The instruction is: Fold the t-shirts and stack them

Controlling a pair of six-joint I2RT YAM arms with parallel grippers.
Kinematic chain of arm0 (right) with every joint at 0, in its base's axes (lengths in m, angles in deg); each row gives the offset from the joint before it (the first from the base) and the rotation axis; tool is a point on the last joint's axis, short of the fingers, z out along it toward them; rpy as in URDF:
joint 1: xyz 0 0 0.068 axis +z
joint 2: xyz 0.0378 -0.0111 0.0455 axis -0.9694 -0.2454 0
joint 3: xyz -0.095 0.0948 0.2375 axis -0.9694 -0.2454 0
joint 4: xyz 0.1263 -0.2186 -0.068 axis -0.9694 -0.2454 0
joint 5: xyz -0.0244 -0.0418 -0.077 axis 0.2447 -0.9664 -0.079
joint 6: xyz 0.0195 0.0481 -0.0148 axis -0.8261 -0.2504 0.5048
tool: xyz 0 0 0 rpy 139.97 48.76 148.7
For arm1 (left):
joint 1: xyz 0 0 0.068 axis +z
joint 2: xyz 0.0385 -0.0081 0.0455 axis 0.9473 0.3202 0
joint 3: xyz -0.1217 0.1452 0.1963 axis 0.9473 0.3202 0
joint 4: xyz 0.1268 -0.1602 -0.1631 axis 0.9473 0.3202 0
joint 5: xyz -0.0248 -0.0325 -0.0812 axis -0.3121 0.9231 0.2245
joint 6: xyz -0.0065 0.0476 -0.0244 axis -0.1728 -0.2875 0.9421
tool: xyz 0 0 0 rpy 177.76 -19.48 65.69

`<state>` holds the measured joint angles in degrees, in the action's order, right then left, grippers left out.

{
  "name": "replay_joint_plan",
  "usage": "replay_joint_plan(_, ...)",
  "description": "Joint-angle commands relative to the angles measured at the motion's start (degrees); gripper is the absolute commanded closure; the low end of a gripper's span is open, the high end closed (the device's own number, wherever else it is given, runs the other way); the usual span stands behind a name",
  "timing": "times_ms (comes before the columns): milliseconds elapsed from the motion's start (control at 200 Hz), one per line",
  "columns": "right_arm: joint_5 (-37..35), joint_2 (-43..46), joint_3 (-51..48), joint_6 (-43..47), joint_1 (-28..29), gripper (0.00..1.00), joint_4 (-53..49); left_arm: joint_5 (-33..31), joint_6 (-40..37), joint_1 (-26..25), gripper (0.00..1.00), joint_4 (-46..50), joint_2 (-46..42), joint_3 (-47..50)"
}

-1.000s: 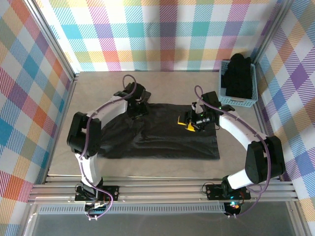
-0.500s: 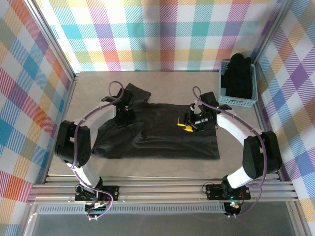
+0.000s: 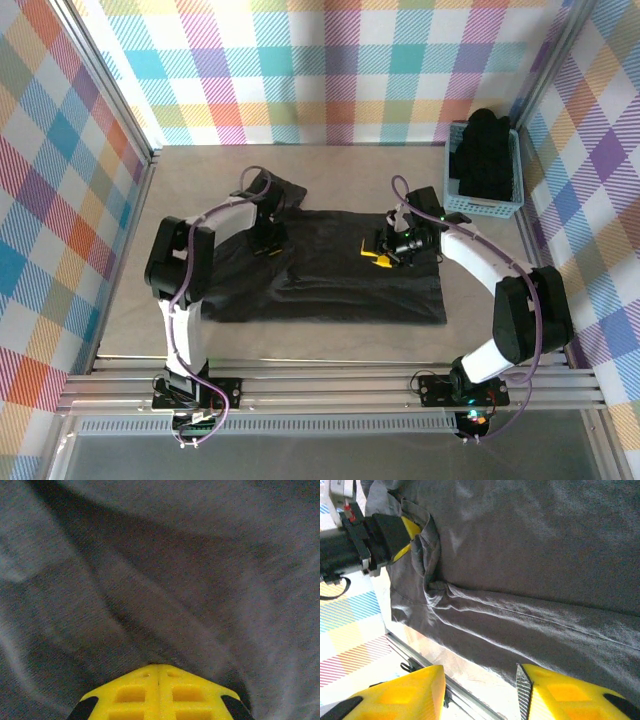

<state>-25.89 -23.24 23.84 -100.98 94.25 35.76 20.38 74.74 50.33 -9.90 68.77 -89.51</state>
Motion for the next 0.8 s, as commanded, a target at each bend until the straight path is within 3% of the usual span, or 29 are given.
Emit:
replay_joint_plan(0,0.31,0.77,-0.82,0.28,0.21,0.57,-0.19,2.15,-1.3,-1.22,1.0,-0.84,1.55,-1.51)
replay_joint_plan(80,-1.28,1.23,-1.24,0.37,0.26,0.57,-0.75,0.2,-0.87,-1.24,0.96,-0.88,-0.65,-0.3)
replay_joint_plan(170,-4.72,2.1,-1.57,0.12,0.1,0.58,-1.75,-4.41,-0.02,-1.12,0.71,1.89,-4.19,-0.33)
replay_joint_plan(215,-7.61,2.45,-1.4,-0.31,-0.11,0.59,-3.26,-6.92,0.82,-0.95,0.67,3.42,-6.71,-0.06)
replay_joint_plan(325,-14.57,2.09,-1.22,-3.22,-2.04,0.63,-8.42,-11.12,4.13,0.65,0.69,8.29,-12.82,2.71)
replay_joint_plan(510,-17.68,-1.21,-2.01,-6.98,-3.43,0.66,-12.91,-7.0,9.05,5.39,0.78,9.75,-20.34,14.98)
replay_joint_plan(665,-16.1,-7.52,-1.62,-8.72,-3.43,0.68,-14.43,-2.91,12.79,7.88,0.83,6.06,-18.66,22.06)
replay_joint_plan(795,-17.01,-11.96,-0.41,-8.13,-3.09,0.68,-16.76,-4.05,14.97,7.99,0.83,5.14,-16.93,24.94)
